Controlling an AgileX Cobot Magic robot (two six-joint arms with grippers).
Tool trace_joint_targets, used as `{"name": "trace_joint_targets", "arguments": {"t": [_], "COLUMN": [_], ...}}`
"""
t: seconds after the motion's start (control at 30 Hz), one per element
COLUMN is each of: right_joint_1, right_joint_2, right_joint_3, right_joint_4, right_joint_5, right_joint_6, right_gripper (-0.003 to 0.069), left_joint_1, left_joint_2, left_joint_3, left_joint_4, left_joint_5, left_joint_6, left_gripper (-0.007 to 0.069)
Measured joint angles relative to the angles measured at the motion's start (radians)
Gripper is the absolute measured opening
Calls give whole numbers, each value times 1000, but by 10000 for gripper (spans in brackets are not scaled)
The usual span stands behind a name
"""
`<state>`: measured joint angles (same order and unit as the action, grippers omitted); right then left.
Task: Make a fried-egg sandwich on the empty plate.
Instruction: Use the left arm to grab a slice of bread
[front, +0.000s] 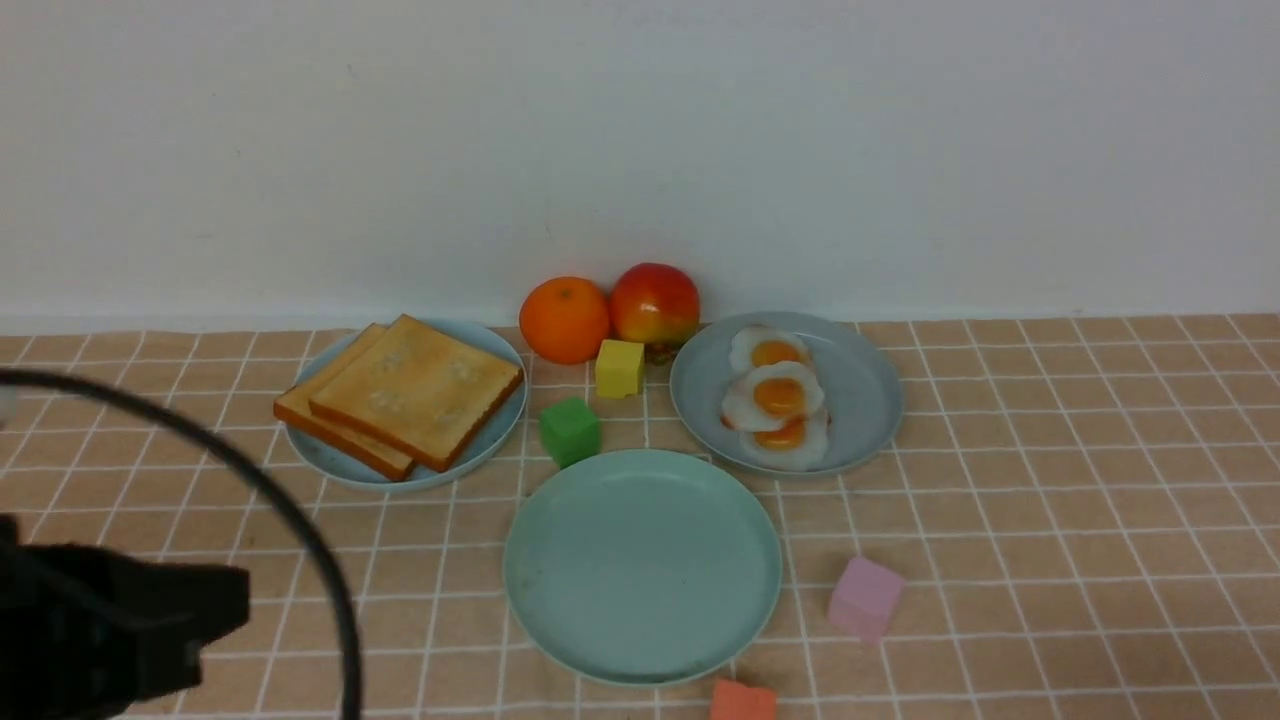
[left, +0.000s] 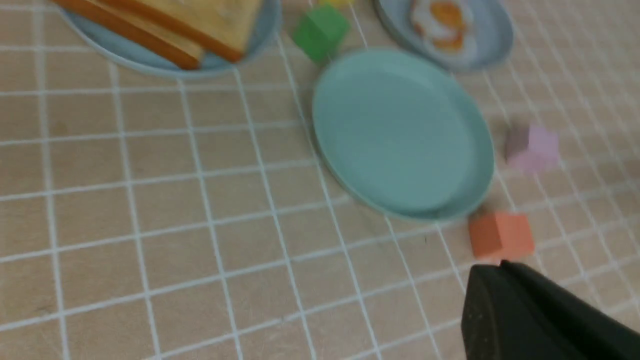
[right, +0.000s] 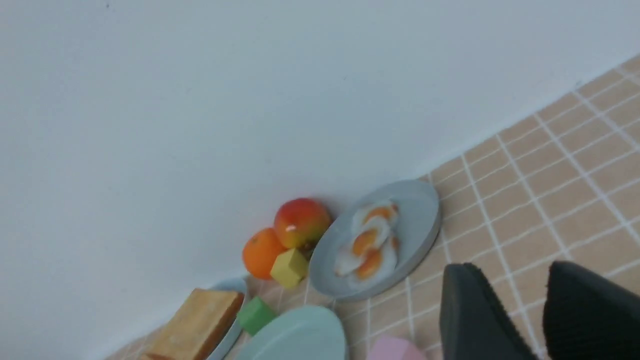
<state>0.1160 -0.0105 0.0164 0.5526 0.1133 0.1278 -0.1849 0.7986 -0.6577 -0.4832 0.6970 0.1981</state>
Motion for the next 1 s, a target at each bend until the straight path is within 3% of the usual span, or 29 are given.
{"name": "trace_joint_targets", "arguments": {"t": [0.2,0.23,0.33,0.47,0.6,0.73,0.83,0.87,0.9,1.0], "right_joint_1": [0,0,0,5,36,49,54,54,54,54], "right_joint_2": [96,177,333,501,555,556,555,555,555,551], "right_joint_3": [-247,-374,-591,-804,-867,-869,-869,-869,-869,-869], "right_joint_4": [-51,-102,-178,-269,-277,-273,-270,-269,-261,-253], "right_joint_5": [319,448,689,928,965,955,950,950,950,950], "right_joint_6": [-102,-151,-223,-253,-257,-257,-258,-258,-259,-260], "right_gripper": [145,84,5,-9,-6,-3,0,1,1,1], "left_joint_1": [-30,-31,-44,-115,-151,-152,-152,-152,-152,-152], "left_joint_2": [306,404,567,742,891,1015,1132,1132,1176,1218], "left_joint_3": [-132,-178,-284,-426,-583,-718,-825,-829,-859,-879], "left_joint_4": [63,89,170,313,448,593,702,706,725,732], "left_joint_5": [-41,-65,-80,-79,-60,-40,-22,-22,-22,-23], "left_joint_6": [6,20,42,6,-128,-185,-198,-198,-198,-198], "left_gripper": [-13,-13,-13,-13,-13,17,162,172,269,414]}}
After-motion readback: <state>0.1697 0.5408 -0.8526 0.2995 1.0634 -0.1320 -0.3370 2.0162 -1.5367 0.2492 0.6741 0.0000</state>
